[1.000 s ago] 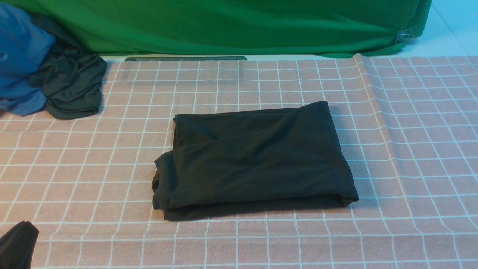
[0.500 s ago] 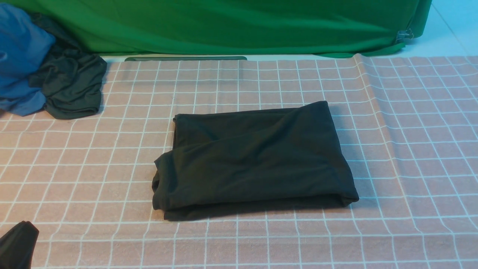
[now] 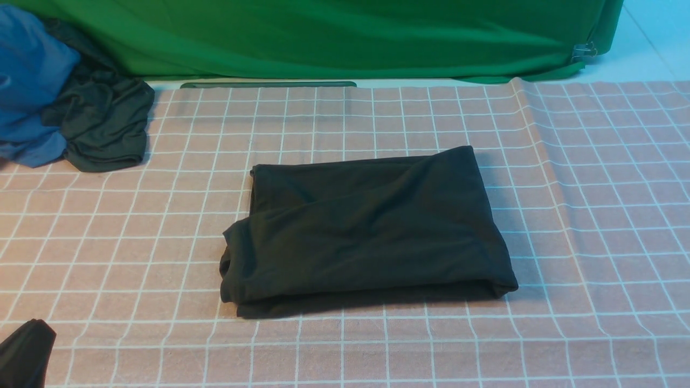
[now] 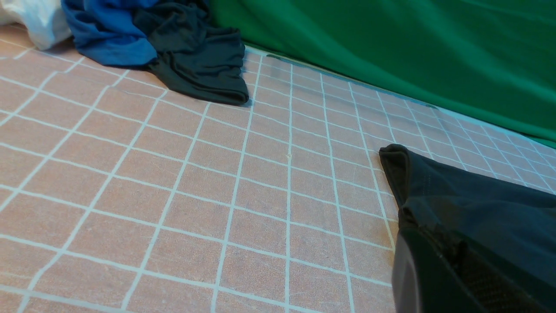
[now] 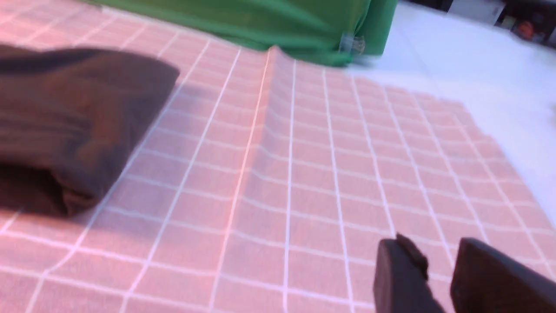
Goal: Fold a long-sleeved shirt over a pink coffee tablecloth.
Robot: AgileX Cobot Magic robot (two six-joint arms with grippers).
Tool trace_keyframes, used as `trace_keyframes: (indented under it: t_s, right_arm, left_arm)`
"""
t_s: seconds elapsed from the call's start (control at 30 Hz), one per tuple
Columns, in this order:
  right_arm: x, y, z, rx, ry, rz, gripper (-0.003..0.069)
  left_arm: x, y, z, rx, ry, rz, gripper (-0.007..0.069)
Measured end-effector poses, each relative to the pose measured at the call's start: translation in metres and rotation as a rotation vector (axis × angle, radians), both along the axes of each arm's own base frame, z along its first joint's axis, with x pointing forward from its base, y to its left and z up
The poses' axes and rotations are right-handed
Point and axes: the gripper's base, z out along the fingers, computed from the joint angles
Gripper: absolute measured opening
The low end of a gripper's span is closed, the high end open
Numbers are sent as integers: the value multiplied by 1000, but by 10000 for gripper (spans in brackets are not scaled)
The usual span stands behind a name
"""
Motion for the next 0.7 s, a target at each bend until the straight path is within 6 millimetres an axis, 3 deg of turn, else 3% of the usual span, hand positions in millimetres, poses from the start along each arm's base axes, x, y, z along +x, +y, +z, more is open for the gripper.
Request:
trace_keyframes:
  t_s: [0.7]
  right_arm:
    - [0, 0, 0, 25, -3, -5, 237]
  left_arm:
    - [0, 0, 0, 6, 0, -1, 14]
